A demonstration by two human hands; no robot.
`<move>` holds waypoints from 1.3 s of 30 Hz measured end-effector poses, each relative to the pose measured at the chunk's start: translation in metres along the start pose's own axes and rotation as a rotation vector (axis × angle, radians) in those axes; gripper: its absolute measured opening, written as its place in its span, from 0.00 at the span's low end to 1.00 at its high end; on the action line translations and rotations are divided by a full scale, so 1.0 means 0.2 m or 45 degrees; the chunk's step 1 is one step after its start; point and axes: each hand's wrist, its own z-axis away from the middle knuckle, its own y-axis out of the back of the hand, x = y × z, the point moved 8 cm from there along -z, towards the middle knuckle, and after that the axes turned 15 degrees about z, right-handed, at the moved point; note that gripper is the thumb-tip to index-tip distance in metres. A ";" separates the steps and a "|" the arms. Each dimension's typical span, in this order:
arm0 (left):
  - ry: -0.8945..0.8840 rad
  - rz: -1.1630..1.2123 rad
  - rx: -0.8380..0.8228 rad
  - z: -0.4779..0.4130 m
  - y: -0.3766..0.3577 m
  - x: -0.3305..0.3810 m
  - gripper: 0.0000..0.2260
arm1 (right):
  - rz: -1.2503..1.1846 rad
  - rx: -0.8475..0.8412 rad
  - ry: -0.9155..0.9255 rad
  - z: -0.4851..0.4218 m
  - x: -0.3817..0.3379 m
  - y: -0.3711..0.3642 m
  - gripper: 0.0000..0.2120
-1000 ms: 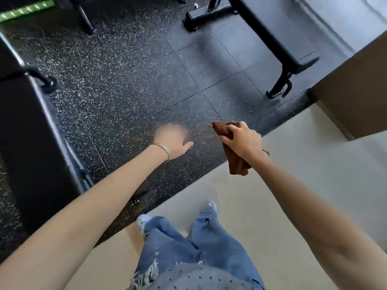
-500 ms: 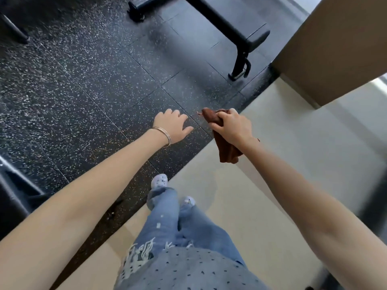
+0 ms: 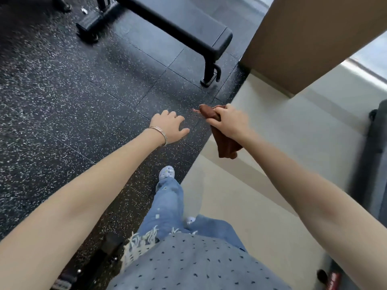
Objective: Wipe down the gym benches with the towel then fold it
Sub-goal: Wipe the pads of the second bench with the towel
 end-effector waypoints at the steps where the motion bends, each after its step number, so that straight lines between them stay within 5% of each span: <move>1: -0.017 -0.008 0.009 -0.06 0.07 -0.03 0.26 | 0.013 -0.010 -0.004 -0.06 0.01 0.03 0.20; 39: -0.040 -0.074 -0.131 -2.13 1.10 -0.37 0.26 | -0.076 -0.152 -0.087 -2.24 0.64 0.51 0.24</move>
